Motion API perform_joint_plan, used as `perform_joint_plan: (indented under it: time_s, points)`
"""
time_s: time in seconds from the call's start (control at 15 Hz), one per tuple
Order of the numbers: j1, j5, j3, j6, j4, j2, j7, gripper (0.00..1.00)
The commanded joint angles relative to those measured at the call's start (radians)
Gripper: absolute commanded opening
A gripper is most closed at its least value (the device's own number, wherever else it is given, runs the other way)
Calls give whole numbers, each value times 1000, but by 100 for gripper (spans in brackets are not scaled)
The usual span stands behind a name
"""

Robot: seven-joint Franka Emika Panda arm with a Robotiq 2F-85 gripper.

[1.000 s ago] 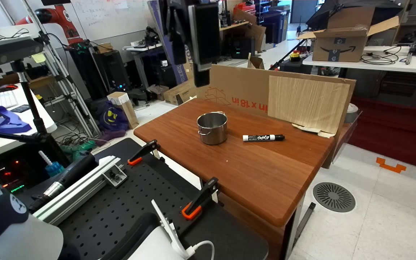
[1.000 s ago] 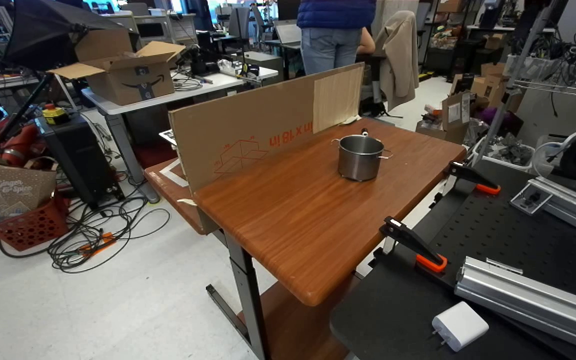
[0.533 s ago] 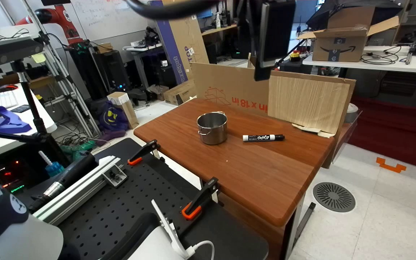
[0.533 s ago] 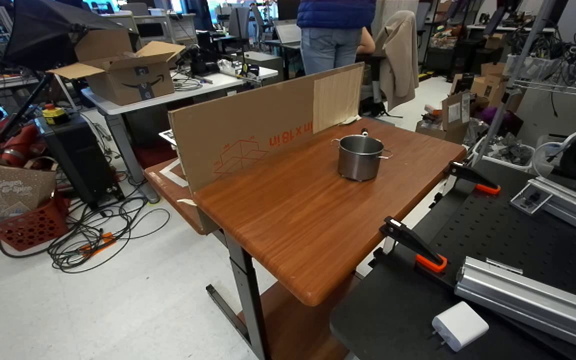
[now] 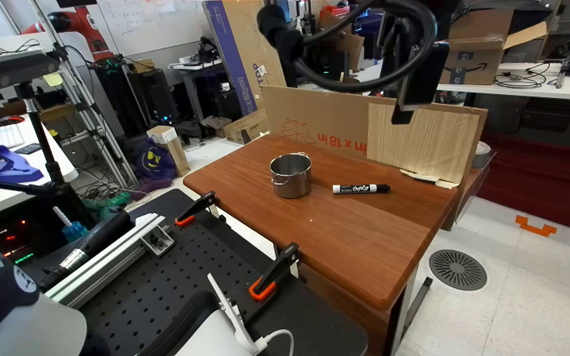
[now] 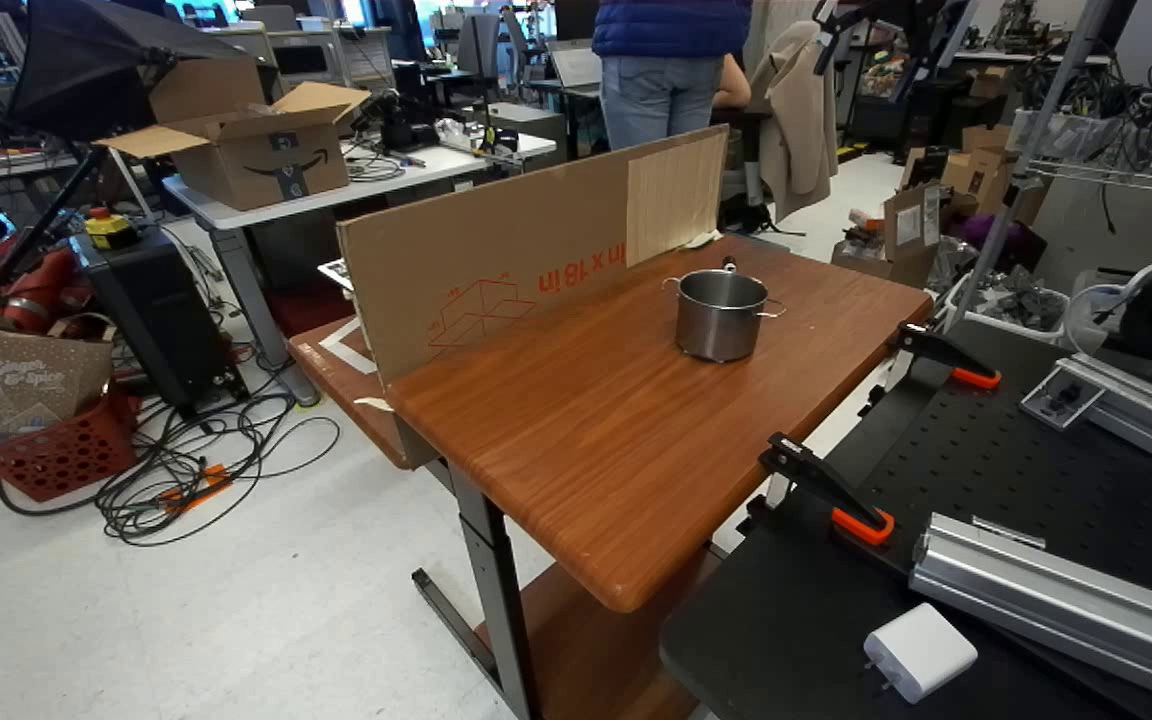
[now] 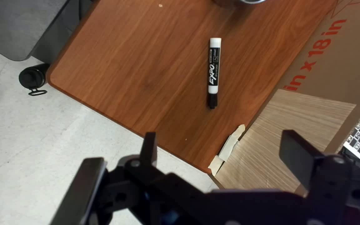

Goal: Put the marker inside the cup

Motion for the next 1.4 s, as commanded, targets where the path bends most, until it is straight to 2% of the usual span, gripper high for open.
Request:
perform_joint_plan:
  time_s: [0.0, 0.53, 0.93, 1.33]
  points:
    - [-5, 1, 31, 33, 72, 94, 99, 100]
    - [32, -39, 68, 164, 74, 236, 232, 100]
    - [78, -94, 61, 264, 77, 334, 336, 100]
    - [152, -176, 45, 344, 96, 399, 465, 100]
